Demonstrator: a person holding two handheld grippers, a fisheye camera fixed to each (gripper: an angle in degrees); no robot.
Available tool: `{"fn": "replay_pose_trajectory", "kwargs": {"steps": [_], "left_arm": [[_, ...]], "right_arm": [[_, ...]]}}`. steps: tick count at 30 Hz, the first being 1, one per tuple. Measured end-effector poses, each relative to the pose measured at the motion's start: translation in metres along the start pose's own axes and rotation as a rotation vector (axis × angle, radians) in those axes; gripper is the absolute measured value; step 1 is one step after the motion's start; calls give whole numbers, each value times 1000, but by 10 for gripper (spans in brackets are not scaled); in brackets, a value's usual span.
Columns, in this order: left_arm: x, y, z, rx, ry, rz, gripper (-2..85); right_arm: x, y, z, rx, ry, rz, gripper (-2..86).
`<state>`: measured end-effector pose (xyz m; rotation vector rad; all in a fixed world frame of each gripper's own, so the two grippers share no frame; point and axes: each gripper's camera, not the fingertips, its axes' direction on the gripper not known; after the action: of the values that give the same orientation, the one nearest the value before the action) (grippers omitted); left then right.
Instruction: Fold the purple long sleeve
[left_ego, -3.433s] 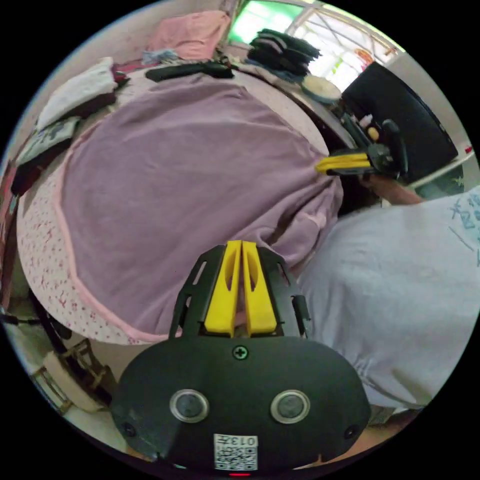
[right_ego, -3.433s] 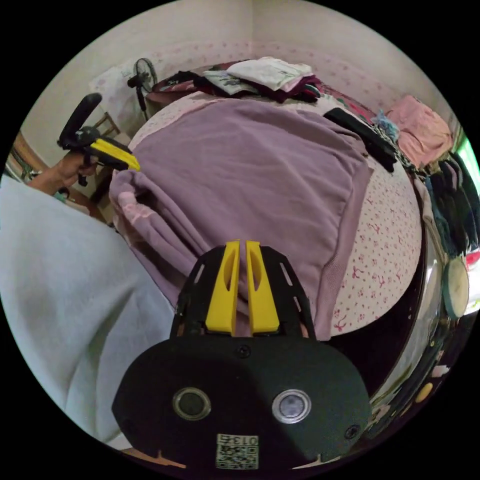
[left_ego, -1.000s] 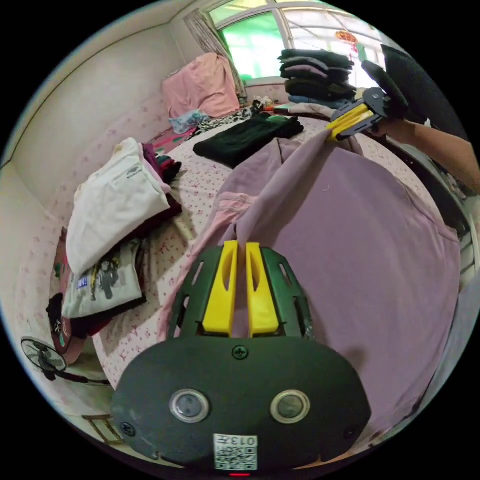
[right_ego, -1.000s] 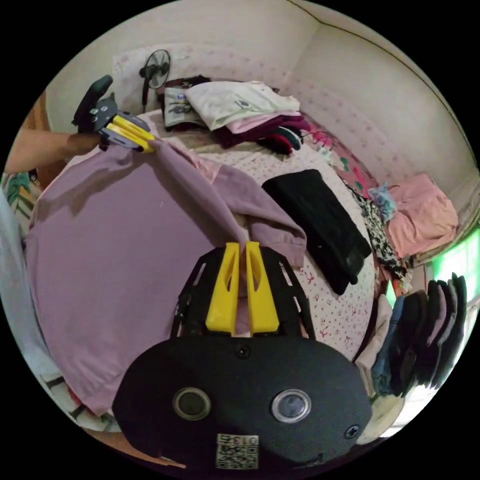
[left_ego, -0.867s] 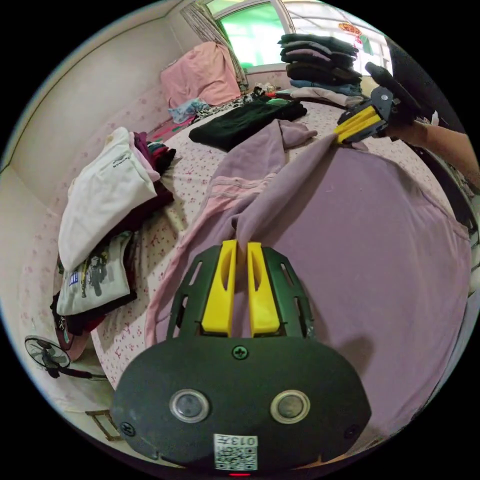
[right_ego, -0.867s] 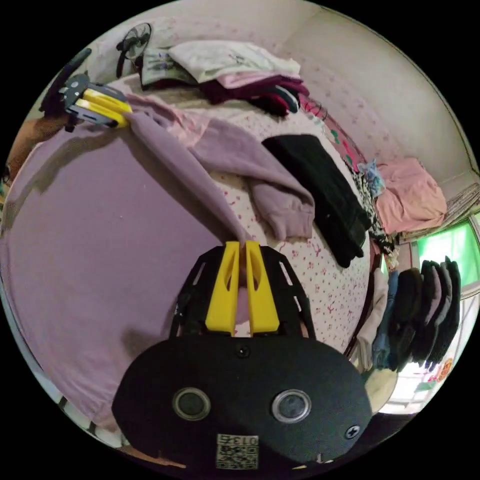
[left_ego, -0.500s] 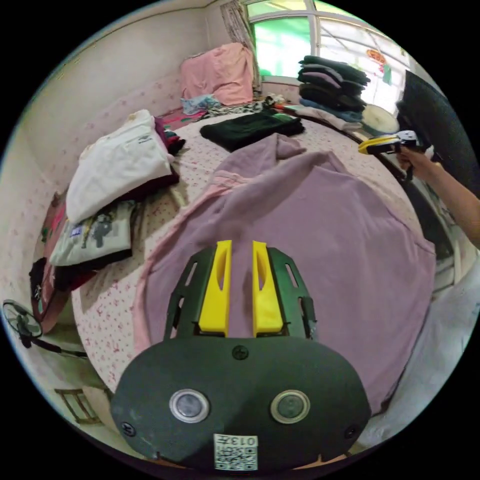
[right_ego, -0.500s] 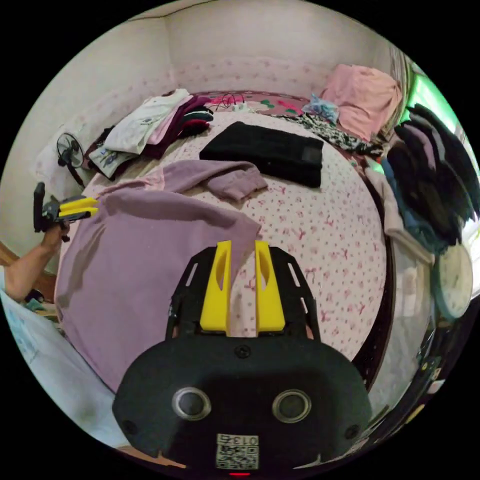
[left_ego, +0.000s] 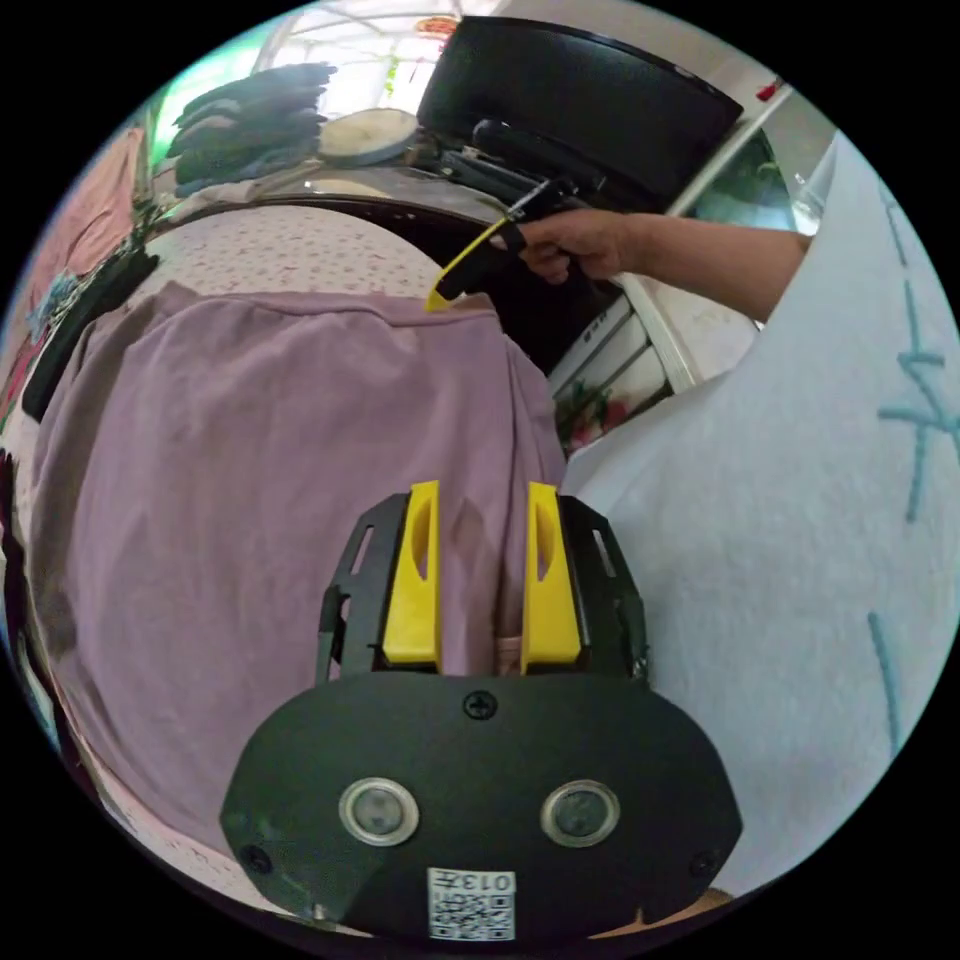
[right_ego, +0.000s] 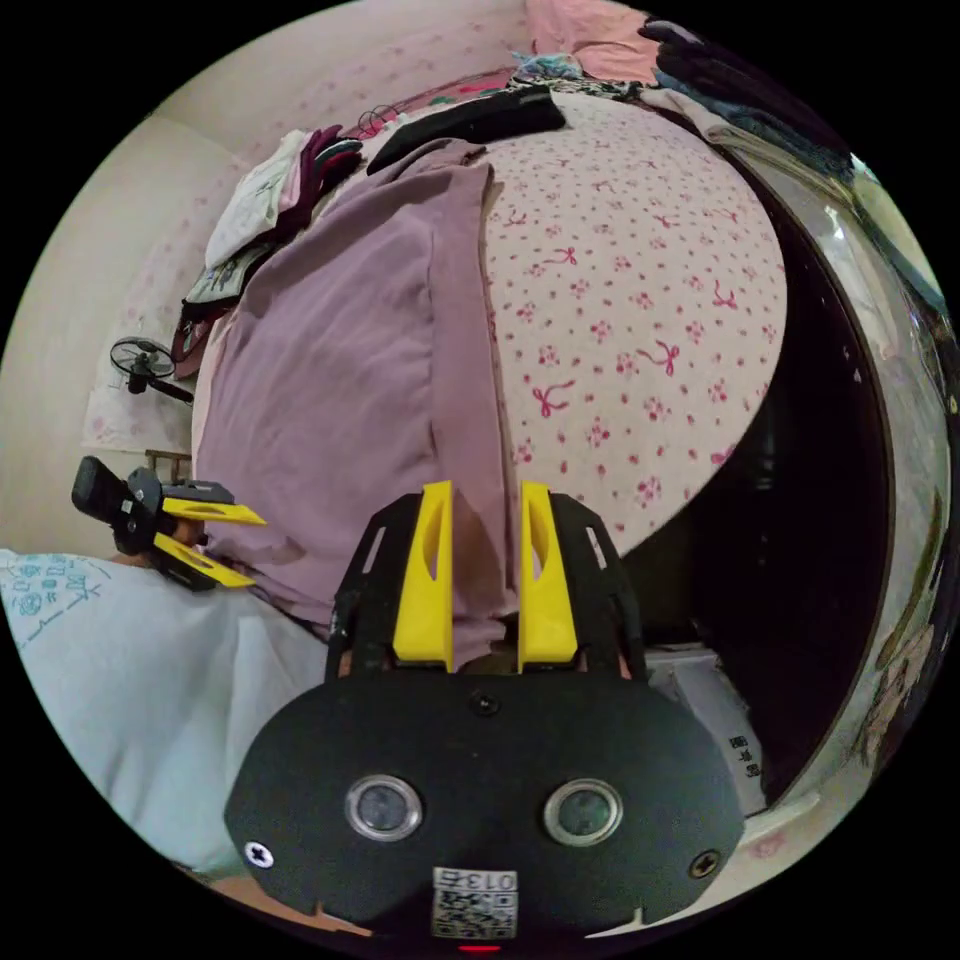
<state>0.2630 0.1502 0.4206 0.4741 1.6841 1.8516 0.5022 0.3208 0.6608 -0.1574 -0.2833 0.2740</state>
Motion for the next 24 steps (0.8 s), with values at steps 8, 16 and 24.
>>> {"fn": "replay_pose_trajectory", "kwargs": {"steps": [8,16,24], "left_arm": [[-6,-4,46,-156,-67,-50,38],[-6,-12,-11,-71,-25,-60,17],[-26,-15,60,-185,45,-143,19]], "right_arm": [[30,57,6,6,-60,73,86],[27,61,-20,53,-37,-66,33],[41,85,17,-60,60,-88,56]]}}
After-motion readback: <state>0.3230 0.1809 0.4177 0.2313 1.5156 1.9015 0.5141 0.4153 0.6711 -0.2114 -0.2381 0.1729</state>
